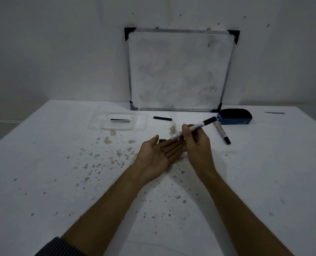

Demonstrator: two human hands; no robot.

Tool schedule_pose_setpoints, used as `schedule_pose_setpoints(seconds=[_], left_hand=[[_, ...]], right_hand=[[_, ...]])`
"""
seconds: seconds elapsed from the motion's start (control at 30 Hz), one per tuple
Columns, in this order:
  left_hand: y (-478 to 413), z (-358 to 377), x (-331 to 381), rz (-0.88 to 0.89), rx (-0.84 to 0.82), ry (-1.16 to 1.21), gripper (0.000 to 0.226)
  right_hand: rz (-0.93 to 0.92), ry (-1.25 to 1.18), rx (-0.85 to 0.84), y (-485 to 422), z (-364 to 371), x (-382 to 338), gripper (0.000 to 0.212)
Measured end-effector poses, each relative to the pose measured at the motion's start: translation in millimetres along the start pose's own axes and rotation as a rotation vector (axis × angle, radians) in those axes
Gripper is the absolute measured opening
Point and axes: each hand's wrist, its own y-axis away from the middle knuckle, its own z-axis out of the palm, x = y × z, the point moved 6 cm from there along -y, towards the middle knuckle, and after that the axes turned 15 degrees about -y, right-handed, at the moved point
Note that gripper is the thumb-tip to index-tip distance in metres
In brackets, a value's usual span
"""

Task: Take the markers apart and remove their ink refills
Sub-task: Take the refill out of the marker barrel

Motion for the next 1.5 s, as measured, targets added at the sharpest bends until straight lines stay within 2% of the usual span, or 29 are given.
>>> schedule_pose_setpoints(seconds=[0.1,0.23,0.37,0.43,0.53,0.7,0.8,0.93,1.03,1.23,1.4,1.5], left_hand=[[-3,-5,6,-0.002,-0.027,0.003,0.058],[-4,-9,2,-0.042,-0.070,0.054,0.055],[-9,-16,0,-0.059,-0.017,0.120,0.050],[-11,-17,0,-0.060,-0.004,0.111,0.049],[-7,-14,2,-0.030,-0.008,0.020,0.053],[-3,-10,8,0.030,0.024,-0.140,0.048],[-3,-6,8,0.025,-0.043,-0.136,0.050],[3,-2,6,-0.004,-0.150,-0.210,0.042],[5,-2,4,-0.013,-0.213,-0.281,0.035],[12,-3,10,-0.004,-0.264,-0.391,0.040],[29,-9,33,0.047,-0.310,-0.594,0.043],[37,-13,49,0.125,-0.236,-0.693,0.040]], right_hand=[[-0.205,0.080,-0.054,17,11,-20,0.021],[-0.164,0.556,-0.275,35,39,11,0.032],[-0.251,0.369,-0.131,30,32,-11,0.026],[-0.278,0.335,-0.138,31,30,-14,0.022],[-0.160,0.507,-0.252,33,36,6,0.018],[-0.111,0.341,-0.142,18,21,4,0.007],[-0.045,0.275,-0.096,16,14,10,0.020],[0.020,0.239,0.053,7,-4,11,0.036],[0.062,0.278,0.096,3,-16,15,0.037],[0.306,-0.004,0.142,-5,-29,20,0.028],[0.449,-0.137,0.035,-8,-37,19,0.033],[0.355,0.008,-0.031,-6,-34,8,0.034]])
